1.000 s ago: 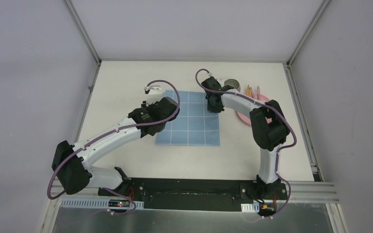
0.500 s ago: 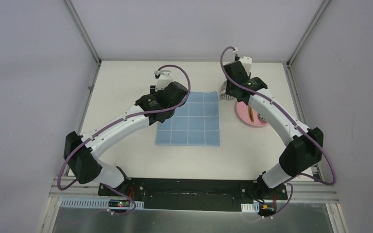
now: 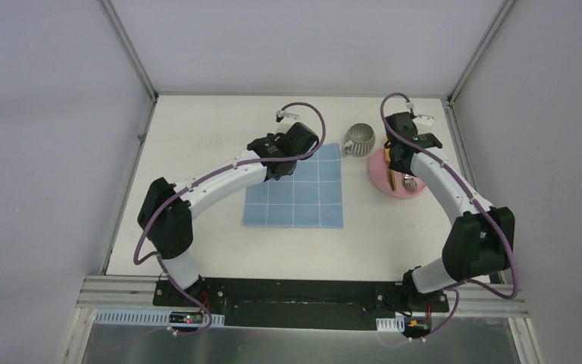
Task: Set the dinner table for one person
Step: Pick up the utensils from the center of the board.
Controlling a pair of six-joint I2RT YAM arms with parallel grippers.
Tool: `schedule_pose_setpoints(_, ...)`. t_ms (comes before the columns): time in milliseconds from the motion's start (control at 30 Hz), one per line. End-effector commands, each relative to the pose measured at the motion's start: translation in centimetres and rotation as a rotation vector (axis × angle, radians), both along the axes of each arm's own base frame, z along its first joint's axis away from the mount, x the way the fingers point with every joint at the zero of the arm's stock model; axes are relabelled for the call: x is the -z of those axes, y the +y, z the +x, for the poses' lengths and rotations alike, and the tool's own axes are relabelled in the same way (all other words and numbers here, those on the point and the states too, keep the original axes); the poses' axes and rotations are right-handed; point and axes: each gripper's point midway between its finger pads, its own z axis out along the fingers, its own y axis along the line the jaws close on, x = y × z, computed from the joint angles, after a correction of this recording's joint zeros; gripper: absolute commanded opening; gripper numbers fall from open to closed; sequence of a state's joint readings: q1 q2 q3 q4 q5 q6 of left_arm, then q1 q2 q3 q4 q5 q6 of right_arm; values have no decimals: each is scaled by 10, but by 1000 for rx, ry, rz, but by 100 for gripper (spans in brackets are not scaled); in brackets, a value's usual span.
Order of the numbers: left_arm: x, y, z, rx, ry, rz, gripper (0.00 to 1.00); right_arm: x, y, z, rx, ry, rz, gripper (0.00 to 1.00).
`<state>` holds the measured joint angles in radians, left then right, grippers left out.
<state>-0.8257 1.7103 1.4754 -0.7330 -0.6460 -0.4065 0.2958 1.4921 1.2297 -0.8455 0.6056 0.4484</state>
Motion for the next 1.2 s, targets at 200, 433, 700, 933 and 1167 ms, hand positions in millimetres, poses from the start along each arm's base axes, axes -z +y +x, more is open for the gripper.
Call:
schedule_pose_setpoints(200,-2,-81,-5,267,52,-277,36,13,-14,32,104,-35,207,43)
schedule_pose_setpoints(433,-1,-58,-4,214,14,-209,36,39,2,76,60,4,245,44)
schedule_pose_setpoints(700,3,-44,-3,179,3,-149,36,54,4,105,35,45,226,73)
schedule_pose_setpoints(933,10,-40,-4,170,12,-129,35,57,-21,122,66,52,220,86)
schedule_pose_setpoints(1167,10,-34,-5,156,4,-117,35,83,-35,120,103,108,248,89)
